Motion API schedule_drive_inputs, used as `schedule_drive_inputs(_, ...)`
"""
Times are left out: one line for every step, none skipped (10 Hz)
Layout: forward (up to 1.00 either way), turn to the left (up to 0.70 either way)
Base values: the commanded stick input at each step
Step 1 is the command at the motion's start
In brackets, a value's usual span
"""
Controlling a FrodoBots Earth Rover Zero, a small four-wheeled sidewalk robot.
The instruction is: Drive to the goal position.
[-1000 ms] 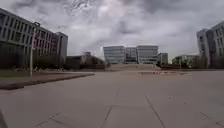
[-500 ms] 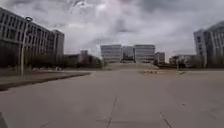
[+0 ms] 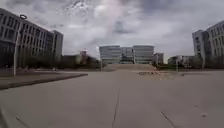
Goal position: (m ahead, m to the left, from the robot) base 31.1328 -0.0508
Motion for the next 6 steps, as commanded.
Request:
schedule_drive_inputs(1.00, 0.00)
schedule_drive_inputs(1.00, 0.00)
schedule_drive_inputs(1.00, 0.00)
schedule_drive_inputs(1.00, 0.00)
schedule_drive_inputs(1.00, 0.00)
schedule_drive_inputs(1.00, 0.00)
